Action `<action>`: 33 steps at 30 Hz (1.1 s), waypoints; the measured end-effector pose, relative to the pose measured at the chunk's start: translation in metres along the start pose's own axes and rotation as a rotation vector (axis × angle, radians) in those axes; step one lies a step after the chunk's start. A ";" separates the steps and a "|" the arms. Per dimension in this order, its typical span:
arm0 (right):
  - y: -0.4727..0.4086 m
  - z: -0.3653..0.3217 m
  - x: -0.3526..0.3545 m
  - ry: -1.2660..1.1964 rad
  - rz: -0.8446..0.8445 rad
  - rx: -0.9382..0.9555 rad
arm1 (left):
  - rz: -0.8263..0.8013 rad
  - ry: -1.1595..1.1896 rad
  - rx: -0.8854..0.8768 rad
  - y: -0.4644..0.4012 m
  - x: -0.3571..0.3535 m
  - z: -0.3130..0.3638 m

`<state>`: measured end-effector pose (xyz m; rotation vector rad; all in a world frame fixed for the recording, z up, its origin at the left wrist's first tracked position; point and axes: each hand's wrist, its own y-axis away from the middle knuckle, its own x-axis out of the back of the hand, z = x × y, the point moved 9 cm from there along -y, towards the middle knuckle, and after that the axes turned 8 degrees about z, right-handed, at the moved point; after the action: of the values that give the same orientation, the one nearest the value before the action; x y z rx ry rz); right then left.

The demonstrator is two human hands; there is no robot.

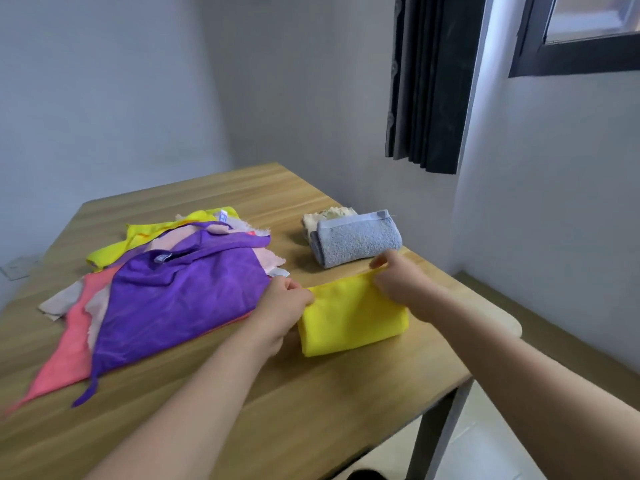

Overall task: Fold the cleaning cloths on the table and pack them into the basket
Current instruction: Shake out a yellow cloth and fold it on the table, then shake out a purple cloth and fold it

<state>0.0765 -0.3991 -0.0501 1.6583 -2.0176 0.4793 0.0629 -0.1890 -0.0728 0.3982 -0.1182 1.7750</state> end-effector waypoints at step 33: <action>0.031 -0.102 -0.052 0.376 0.402 0.933 | 0.055 -0.283 -0.222 -0.043 0.063 0.015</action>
<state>0.0683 -0.2944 0.0050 1.3951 -1.9266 1.9415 0.0949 -0.1250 -0.0442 0.4857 -0.5261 1.7294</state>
